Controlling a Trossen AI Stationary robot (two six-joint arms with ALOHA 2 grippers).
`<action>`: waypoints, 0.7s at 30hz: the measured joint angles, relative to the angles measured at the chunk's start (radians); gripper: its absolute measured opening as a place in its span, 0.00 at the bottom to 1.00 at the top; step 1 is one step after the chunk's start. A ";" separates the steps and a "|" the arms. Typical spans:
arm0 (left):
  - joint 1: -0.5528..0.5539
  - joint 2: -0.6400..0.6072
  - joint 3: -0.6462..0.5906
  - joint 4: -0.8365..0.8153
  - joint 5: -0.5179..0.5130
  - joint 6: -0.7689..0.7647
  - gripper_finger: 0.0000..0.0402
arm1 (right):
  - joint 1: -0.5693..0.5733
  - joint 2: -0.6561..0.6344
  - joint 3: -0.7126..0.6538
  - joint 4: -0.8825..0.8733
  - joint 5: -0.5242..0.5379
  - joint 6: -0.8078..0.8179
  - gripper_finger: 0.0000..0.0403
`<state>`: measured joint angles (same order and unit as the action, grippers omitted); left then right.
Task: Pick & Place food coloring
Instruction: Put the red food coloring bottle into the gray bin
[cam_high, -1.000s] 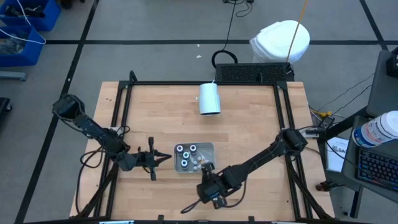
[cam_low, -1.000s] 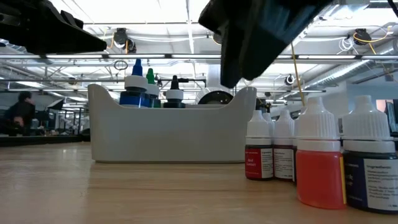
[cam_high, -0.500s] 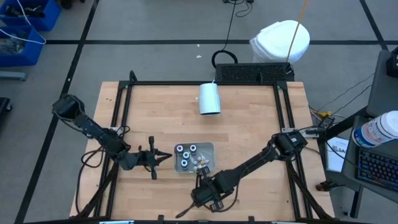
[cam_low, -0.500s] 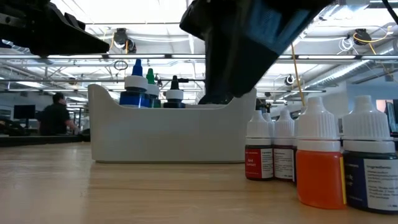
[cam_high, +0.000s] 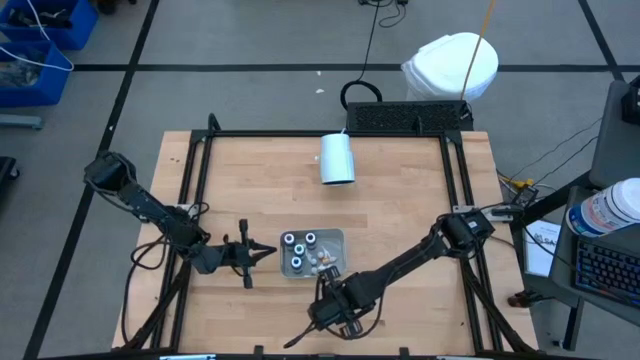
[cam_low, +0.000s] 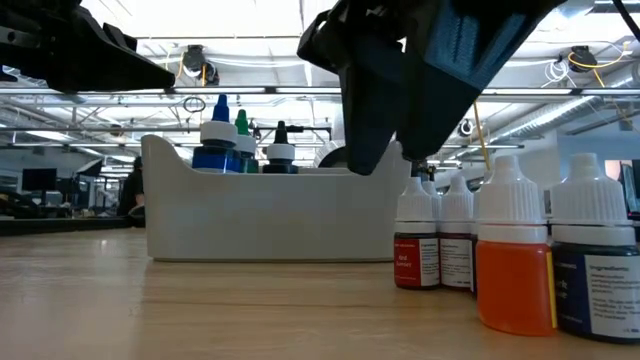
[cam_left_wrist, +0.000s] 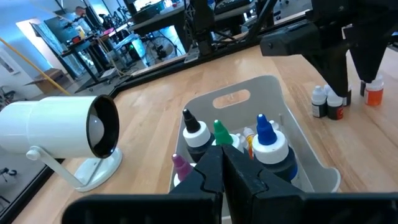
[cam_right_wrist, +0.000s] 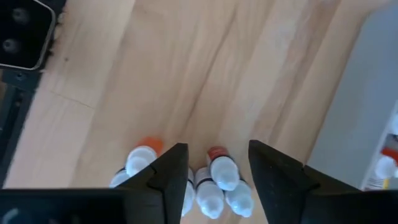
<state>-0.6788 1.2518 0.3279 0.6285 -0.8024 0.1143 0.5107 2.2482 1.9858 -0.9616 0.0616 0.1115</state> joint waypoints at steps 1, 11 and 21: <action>0.000 0.000 0.000 0.000 0.000 0.000 0.02 | 0.000 0.000 0.000 0.000 -0.012 0.005 0.40; 0.000 0.000 0.000 -0.006 0.000 -0.005 0.02 | -0.002 0.000 -0.001 0.000 -0.011 0.032 0.39; 0.000 0.000 0.000 -0.005 0.000 -0.006 0.02 | -0.013 0.010 -0.001 0.002 0.017 0.063 0.39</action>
<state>-0.6788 1.2518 0.3279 0.6231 -0.8024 0.1086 0.4977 2.2577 1.9850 -0.9595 0.0783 0.1750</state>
